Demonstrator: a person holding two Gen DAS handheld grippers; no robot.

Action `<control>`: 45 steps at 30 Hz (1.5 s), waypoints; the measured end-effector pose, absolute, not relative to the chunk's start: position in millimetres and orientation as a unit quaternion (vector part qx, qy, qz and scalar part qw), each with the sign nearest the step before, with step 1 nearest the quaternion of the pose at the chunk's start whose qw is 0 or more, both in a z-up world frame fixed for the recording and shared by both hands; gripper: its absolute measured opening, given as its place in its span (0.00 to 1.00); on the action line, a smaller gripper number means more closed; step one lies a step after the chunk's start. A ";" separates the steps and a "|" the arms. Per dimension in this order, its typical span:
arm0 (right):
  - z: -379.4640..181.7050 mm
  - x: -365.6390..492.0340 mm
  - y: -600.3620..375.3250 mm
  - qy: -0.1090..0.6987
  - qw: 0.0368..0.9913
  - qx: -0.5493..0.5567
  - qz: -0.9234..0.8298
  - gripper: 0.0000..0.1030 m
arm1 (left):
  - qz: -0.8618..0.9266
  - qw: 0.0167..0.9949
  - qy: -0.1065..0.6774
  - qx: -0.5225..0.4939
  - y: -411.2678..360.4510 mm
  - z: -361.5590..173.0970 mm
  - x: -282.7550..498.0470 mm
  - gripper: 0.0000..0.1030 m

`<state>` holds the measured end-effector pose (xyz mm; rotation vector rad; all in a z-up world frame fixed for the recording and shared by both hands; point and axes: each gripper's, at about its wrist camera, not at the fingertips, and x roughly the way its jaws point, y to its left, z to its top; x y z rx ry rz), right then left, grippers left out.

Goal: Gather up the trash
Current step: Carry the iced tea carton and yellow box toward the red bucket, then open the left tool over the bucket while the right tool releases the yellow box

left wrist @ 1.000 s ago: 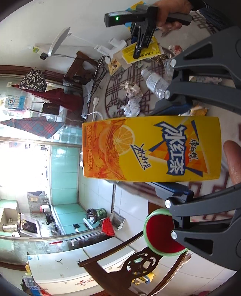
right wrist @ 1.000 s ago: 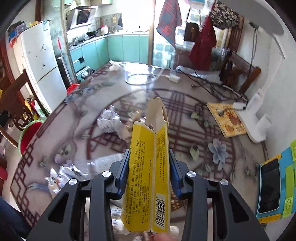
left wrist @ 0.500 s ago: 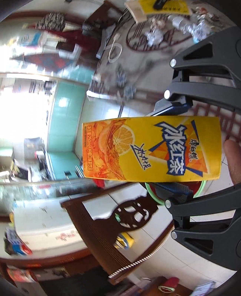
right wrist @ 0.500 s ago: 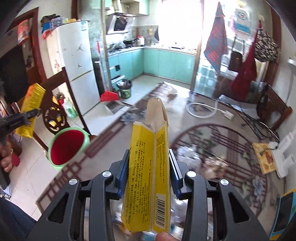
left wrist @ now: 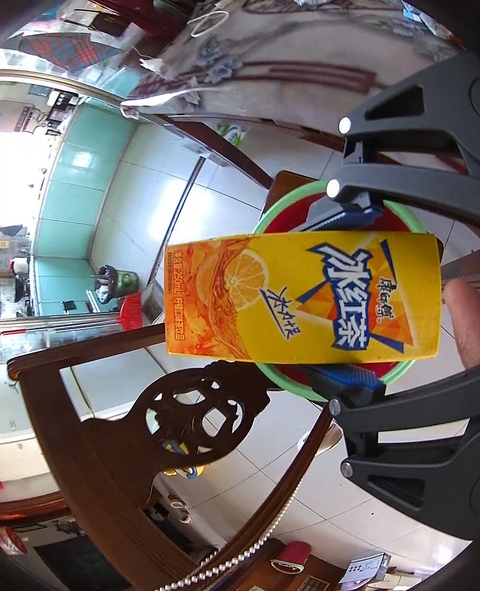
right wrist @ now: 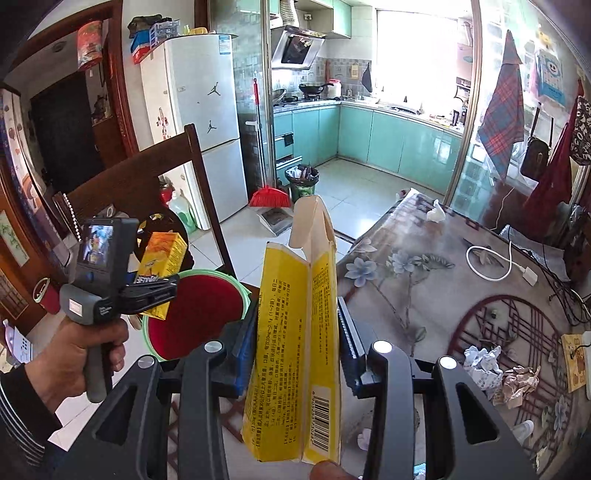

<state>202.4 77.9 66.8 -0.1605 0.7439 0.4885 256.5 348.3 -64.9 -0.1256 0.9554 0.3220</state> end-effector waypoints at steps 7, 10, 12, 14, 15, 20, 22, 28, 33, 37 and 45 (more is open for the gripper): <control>60.9 205.4 98.2 0.366 0.894 -0.081 0.244 0.37 | 0.155 0.852 0.497 -0.056 355.0 -101.3 272.5 0.55; 58.5 205.0 101.3 0.367 0.893 -0.084 0.248 0.37 | 0.161 0.843 0.511 -0.052 359.6 -113.6 274.0 0.55; 57.1 204.9 104.9 0.368 0.892 -0.085 0.249 0.37 | 0.162 0.834 0.524 -0.057 362.5 -121.3 274.8 0.60; 55.0 206.2 108.8 0.370 0.890 -0.084 0.252 0.37 | 0.156 0.837 0.520 -0.060 364.2 -119.6 272.3 0.74; 53.8 206.8 111.0 0.371 0.889 -0.083 0.254 0.37 | 0.159 0.841 0.515 -0.055 364.3 -116.2 270.9 0.77; 45.1 210.5 133.9 0.375 0.882 -0.085 0.273 0.37 | 0.168 0.853 0.487 -0.085 379.4 -76.3 257.1 0.95; 42.4 212.3 148.3 0.375 0.879 -0.086 0.284 0.37 | 0.187 0.858 0.468 -0.100 391.5 -50.3 247.7 0.96; 29.3 219.8 199.7 0.376 0.865 -0.096 0.318 0.38 | 0.240 0.889 0.378 -0.090 417.2 20.8 209.9 0.96; 11.5 229.0 237.4 0.382 0.856 -0.111 0.330 0.38 | 0.271 0.890 0.336 -0.143 448.0 50.5 189.0 0.96; -4.6 239.2 264.9 0.389 0.849 -0.127 0.335 0.39 | 0.298 0.889 0.314 -0.153 460.8 63.9 178.5 0.96; -44.4 257.3 303.1 0.415 0.835 -0.143 0.331 0.44 | 0.312 0.886 0.309 -0.145 468.2 66.5 175.4 0.96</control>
